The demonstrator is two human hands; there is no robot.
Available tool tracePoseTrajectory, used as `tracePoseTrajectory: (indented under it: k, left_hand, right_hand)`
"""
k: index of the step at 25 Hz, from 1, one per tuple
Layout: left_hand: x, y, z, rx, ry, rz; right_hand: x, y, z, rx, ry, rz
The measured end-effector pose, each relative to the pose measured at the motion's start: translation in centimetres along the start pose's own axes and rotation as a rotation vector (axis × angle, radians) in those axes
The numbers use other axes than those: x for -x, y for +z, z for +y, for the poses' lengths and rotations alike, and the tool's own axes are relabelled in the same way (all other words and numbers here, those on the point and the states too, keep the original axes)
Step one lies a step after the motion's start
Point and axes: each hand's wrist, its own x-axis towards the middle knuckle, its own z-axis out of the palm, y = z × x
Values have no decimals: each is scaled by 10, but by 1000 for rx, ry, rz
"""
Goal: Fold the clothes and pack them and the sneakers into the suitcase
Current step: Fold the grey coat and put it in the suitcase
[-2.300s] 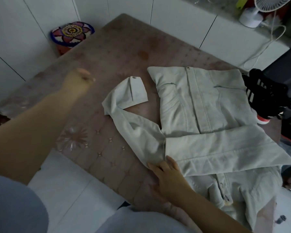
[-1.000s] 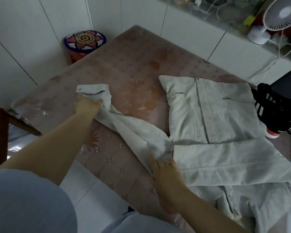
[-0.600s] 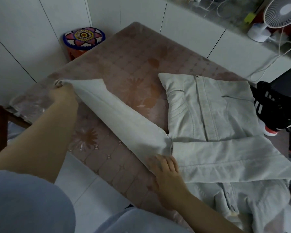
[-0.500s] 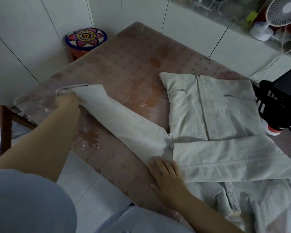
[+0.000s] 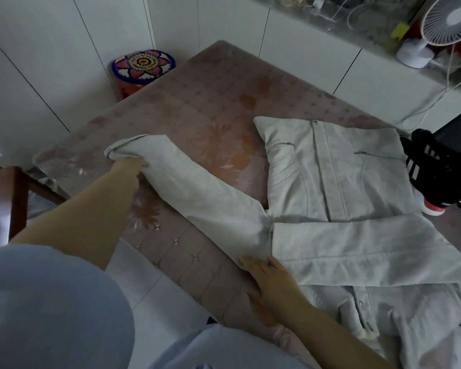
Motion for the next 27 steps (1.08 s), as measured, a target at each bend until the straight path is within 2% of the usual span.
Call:
tracePoseTrajectory:
  k: [2,4,6,8,11,13,16,18,20,21,22,23,25,27]
  left_hand:
    - [31,7,4,17,94,-10]
    - [59,13,5,-131,259,-27]
    - [89,27,7,-202,443,-141]
    - [134,52,16,-248,622,-352]
    - [214,107,20,-549,933,-576]
    - [274,144,-2,-722,1130,-746]
    - [352,185,-67,-945,1216,-1024]
    - [377,199,-110,-1182,1228,-1130]
    - [374,199,-134,-1394,1350,-1044]
    - [362,192,-139,-1441,1411,-915]
    - [347,184,-142,-1515,1409,-765]
    - [330,171,-142,-1619,1326,-611]
    - [298,141,-144,-1717,1007,-406]
    - [274,111,-148,-1603,761,-408]
  right_hand:
    - [-2,-6,-2,-147,20,-6]
    - [-6,-16,2,-428,147,-16]
    - [-7,-34,6,-731,291,17]
    - [-8,-55,11,-985,387,148]
    - [4,-96,25,-1362,540,366]
    - [23,-120,48,-1676,567,579]
    - [68,-143,102,-2043,610,932]
    - [100,-136,132,-2004,748,1011]
    - [128,-113,153,-1738,1045,1018]
    - [139,-99,159,-1613,1132,991]
    - [149,-89,165,-1546,1135,959]
    - [156,-84,169,-1521,1104,925]
    - [164,-84,180,-1537,1018,883]
    - [162,-94,196,-1597,969,893]
